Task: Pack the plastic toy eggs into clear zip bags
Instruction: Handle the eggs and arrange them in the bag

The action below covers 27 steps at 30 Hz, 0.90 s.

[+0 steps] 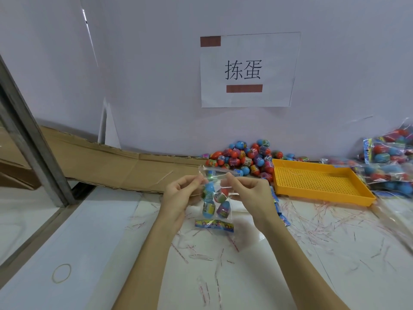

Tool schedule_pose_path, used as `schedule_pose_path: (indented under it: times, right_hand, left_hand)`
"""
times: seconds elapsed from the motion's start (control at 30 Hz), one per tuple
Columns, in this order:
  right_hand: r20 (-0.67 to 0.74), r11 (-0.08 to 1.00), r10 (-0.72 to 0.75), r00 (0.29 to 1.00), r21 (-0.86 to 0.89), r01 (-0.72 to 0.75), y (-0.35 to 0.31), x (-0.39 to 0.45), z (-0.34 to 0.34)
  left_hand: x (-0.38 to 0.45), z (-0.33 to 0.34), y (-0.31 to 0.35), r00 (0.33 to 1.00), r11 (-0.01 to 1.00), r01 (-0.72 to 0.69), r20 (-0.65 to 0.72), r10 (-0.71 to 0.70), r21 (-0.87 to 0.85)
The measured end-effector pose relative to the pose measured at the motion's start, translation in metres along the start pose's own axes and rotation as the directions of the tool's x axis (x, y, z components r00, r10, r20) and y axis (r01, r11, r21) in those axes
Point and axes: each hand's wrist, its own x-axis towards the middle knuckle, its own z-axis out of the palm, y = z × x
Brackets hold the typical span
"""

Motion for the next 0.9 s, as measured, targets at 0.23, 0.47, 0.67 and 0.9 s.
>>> schedule_pose_path:
  times: [0.23,0.47,0.67,0.9]
  right_hand:
    - [0.173,0.995,0.080,0.982,-0.079,-0.068,0.001,0.003,-0.008]
    - [0.310,0.927,0.306,0.900,-0.312,-0.208,0.003,0.000,-0.004]
    - [0.230,0.954,0.187,0.955,-0.273,-0.121,0.005,0.003,-0.009]
    - [-0.044,0.933,-0.036,0.998,-0.359,0.018,0.004,0.001,-0.004]
  left_hand:
    - [0.001,-0.002,-0.006,0.928,0.908,-0.302,-0.129,0.349,0.290]
    - [0.002,0.003,-0.010,0.823,0.850,-0.367,-0.294,0.486,0.378]
    - [0.006,0.002,-0.009,0.876,0.965,-0.261,-0.427,0.223,-0.030]
    - [0.003,0.007,-0.008,0.912,0.949,-0.300,-0.261,0.315,0.099]
